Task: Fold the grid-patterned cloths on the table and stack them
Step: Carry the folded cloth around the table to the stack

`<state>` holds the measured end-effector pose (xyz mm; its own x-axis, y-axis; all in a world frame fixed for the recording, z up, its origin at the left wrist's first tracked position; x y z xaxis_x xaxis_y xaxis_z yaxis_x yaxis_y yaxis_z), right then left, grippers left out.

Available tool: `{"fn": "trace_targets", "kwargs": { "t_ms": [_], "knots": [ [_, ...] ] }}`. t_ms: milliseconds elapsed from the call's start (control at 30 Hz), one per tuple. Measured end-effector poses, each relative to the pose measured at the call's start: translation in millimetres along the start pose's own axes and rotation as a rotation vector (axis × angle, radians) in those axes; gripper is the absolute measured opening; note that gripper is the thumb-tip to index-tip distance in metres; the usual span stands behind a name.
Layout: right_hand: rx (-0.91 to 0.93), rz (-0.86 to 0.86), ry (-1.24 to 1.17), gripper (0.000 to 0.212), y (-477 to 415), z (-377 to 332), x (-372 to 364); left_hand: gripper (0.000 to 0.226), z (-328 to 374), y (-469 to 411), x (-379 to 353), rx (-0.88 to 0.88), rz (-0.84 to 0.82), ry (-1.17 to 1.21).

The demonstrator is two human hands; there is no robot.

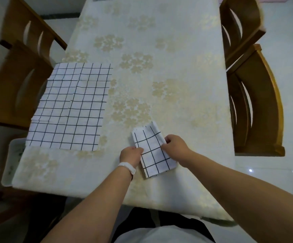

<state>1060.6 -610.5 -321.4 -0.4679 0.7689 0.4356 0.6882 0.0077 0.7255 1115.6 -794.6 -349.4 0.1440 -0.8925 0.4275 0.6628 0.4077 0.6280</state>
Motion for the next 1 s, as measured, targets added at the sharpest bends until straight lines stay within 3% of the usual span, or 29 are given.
{"fn": "trace_targets", "kwargs": {
  "t_ms": [333, 400, 500, 667, 1000],
  "knots": [
    [-0.033, 0.075, -0.327, 0.010, 51, -12, 27, 0.006, 51, 33, 23, -0.156, -0.241, 0.332],
    [-0.018, 0.114, -0.365, 0.007, 63, -13, 29, 0.004, 59, 39, 28, -0.219, -0.266, 0.328],
    [-0.010, 0.182, -0.433, 0.020, 82, -12, 30, 0.007, 70, 45, 32, -0.332, -0.309, 0.312],
    [-0.026, 0.349, -0.519, 0.005, 105, 1, 28, 0.018, 83, 58, 23, -0.491, -0.414, 0.259],
    [-0.043, 0.510, -0.703, 0.005, 152, 44, 42, 0.017, 94, 86, -20, -0.534, -0.582, 0.146]
  ]
}}
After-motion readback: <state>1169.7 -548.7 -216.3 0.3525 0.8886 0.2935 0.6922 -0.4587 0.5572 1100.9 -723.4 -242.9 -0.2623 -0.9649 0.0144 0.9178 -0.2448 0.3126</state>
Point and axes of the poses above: each hand's wrist, its own y-axis away from the middle knuckle, its own x-axis out of the back of the hand, z = x × y, the point moved 5 cm from there along -y, towards the middle knuckle, and after that the axes turned 9 degrees about -x, right-handed, at the moved point
